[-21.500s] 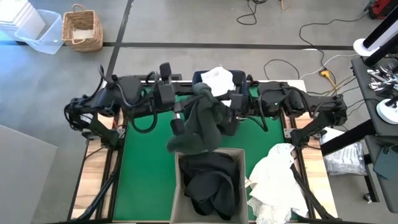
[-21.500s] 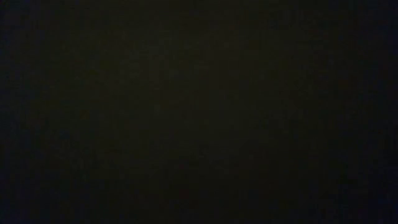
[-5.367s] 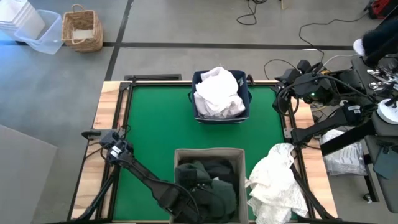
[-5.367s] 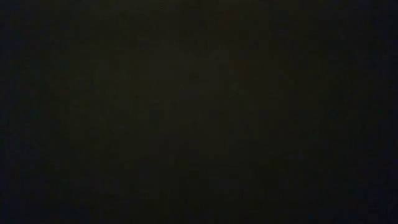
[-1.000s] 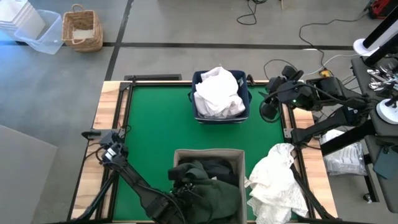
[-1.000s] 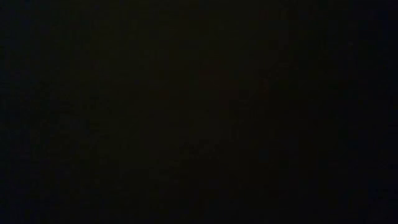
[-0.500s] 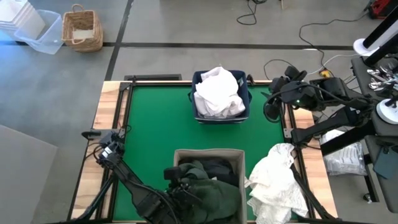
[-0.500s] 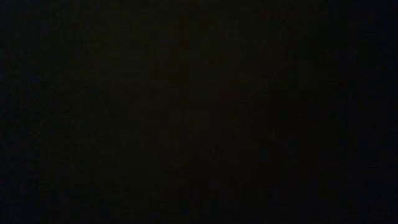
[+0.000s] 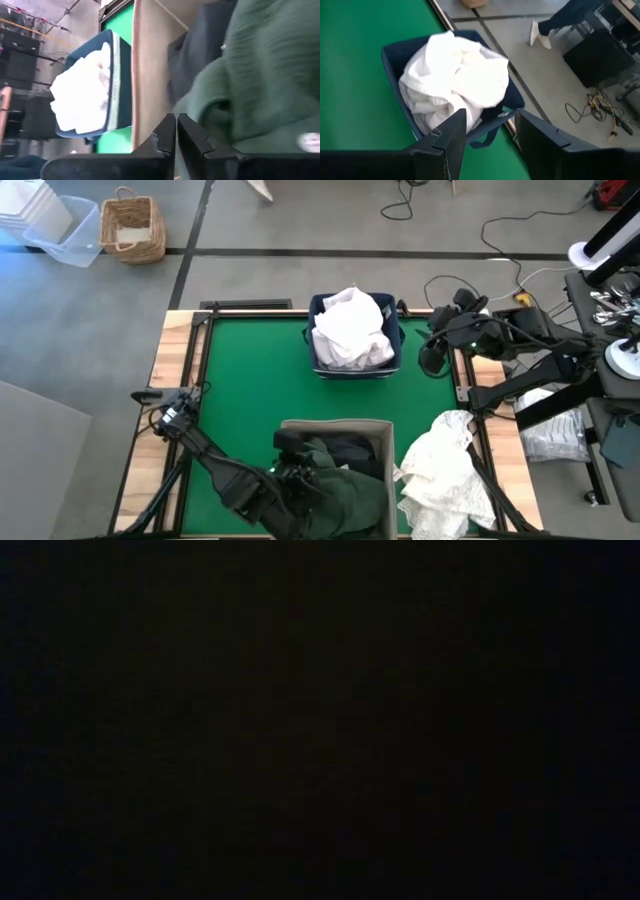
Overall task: Sort clothes
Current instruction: Put the white shirt into the blue laundry bin
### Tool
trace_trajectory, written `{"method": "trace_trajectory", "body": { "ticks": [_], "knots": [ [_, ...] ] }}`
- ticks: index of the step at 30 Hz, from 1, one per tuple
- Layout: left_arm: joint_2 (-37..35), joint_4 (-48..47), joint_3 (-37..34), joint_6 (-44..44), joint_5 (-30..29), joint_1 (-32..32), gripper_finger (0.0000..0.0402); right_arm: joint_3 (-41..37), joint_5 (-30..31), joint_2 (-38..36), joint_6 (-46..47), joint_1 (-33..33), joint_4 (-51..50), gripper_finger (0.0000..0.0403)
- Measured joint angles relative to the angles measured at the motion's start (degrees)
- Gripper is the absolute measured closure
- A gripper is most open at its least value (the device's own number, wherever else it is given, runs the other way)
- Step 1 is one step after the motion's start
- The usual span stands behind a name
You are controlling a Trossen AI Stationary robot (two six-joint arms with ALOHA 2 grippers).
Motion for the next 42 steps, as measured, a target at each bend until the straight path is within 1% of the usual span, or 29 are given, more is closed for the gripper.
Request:
{"method": "trace_trajectory", "body": {
  "ticks": [4, 7, 10, 12, 15, 17, 19, 22, 25, 30, 34, 37, 40, 42],
  "knots": [
    [-0.10, -0.08, -1.92, 4.94, 0.37, 0.84, 0.0401, -3.69, -0.08, -0.41, 1.46, 0.00, 0.40, 0.0239],
    [-0.30, -0.05, -2.98, 5.79, 0.60, 0.96, 0.0401, -6.08, -0.10, -1.03, 2.62, 0.00, 1.18, 0.0240],
    [-1.35, -0.04, -5.62, 5.79, 0.61, 0.96, 0.0402, -7.92, -0.08, -1.80, 3.50, 0.00, 1.77, 0.0246],
    [-2.72, 0.02, -8.54, 5.17, 0.54, 0.96, 0.0401, -8.82, -0.08, -2.17, 3.71, 0.05, 2.77, 0.0251],
    [-6.40, 1.50, -14.56, 3.15, -1.19, 0.96, 0.0401, -9.75, -0.12, -3.06, 3.67, 0.79, 4.94, 0.0257],
    [-9.85, 4.75, -19.45, 2.08, -1.95, 0.96, 0.0401, -10.13, -0.38, -3.60, 3.18, 1.53, 6.39, 0.0259],
    [-13.44, 10.08, -24.90, 2.19, -1.99, 0.94, 0.0401, -10.34, -0.99, -3.89, 2.63, 2.52, 7.39, 0.0261],
    [-19.40, 19.89, -33.26, 4.46, -2.13, 0.64, 0.0401, -10.34, -3.71, -3.99, 1.80, 4.08, 8.27, 0.0264],
    [-25.14, 29.21, -40.81, 7.69, -2.52, 0.56, 0.0401, -10.34, -8.73, -3.77, 1.92, 5.80, 8.43, 0.0263],
    [-32.80, 39.77, -50.81, 11.36, -3.33, 0.59, 0.0401, -10.44, -17.03, -2.53, 4.04, 9.21, 8.27, 0.0259],
    [-37.04, 43.41, -55.18, 11.92, -5.68, 0.57, 0.0401, -10.53, -22.91, -2.22, 4.75, 12.66, 5.61, 0.0264],
    [-39.15, 44.04, -56.81, 12.31, -6.73, 0.57, 0.0401, -11.56, -26.63, -2.22, 7.01, 16.07, 1.52, 0.0269],
    [-40.90, 44.02, -57.64, 12.37, -10.10, 0.52, 0.0401, -13.01, -27.32, -2.23, 11.13, 20.33, -3.81, 0.0271],
    [-41.80, 43.87, -58.33, 12.36, -11.95, 0.58, 0.0401, -14.86, -27.27, -2.29, 14.91, 23.51, -5.38, 0.0269]
  ]
}}
